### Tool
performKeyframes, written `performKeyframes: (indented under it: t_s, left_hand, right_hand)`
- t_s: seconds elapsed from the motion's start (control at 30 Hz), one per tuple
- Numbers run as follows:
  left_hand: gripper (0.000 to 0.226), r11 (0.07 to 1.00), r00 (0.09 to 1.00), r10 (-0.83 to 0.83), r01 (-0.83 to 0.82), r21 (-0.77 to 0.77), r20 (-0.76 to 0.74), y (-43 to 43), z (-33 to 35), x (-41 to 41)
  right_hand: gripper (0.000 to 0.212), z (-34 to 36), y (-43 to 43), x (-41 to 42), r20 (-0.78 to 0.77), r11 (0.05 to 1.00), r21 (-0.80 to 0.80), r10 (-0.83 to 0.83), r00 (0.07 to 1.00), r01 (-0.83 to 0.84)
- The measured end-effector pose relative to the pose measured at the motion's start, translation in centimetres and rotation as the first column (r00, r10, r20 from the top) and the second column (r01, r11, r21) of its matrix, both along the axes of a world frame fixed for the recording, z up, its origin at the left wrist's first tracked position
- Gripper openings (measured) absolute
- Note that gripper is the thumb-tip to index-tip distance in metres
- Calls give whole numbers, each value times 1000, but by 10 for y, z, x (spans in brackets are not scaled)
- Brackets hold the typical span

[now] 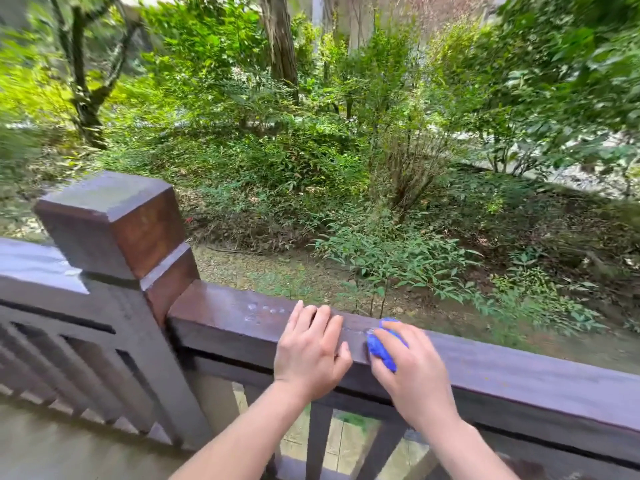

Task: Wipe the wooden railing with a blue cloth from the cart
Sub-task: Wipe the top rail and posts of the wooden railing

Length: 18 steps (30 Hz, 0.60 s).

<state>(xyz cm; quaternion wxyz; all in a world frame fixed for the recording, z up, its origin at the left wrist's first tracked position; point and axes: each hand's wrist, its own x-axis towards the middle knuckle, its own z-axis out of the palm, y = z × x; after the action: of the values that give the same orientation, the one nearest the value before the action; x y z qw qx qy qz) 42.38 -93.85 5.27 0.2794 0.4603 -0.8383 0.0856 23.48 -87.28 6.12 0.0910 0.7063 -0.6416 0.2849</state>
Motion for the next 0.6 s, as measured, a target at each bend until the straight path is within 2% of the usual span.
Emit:
performKeyframes:
  t_s: [0.07, 0.17, 0.3, 0.33, 0.4, 0.43, 0.47, 0.53, 0.6]
  left_hand:
    - [35, 999, 999, -42, 42, 0, -32, -1, 2, 6]
    - [32, 999, 998, -53, 53, -14, -37, -2, 0, 21]
    - [32, 999, 999, -35, 36, -30, 32, -5, -4, 34]
    - [34, 999, 999, -40, 41, -22, 35, -5, -4, 34]
    - [36, 998, 999, -54, 54, -19, -3, -4, 0, 33]
    - [36, 998, 998, -57, 55, -43, -41, -4, 6, 35]
    - [35, 995, 996, -49, 43, -92, -73, -6, 14, 42]
    - [34, 969, 995, 11, -35, -244, -101, -20, 46, 72]
    - [36, 906, 980, 189, -199, -373, -64, -46, 90, 119]
  right_hand:
    - [40, 5, -10, 1, 9, 998, 35, 54, 998, -55]
    - [43, 13, -20, 9, 134, 990, 71, -128, 983, 120]
    - [45, 4, -17, 41, -32, 989, 31, 146, 989, -145]
    - [44, 7, -22, 36, -6, 988, 50, 145, 989, -145]
    - [40, 14, -33, 31, 83, 997, 71, 4, 997, -10]
    - [38, 16, -35, 36, 96, 996, 87, -44, 994, 36]
    - [37, 16, -36, 46, 69, 996, 86, -22, 997, 16]
    - [37, 11, -35, 64, -11, 989, 53, 138, 990, -137]
    - [37, 13, -42, 63, 26, 982, 73, 175, 984, -176]
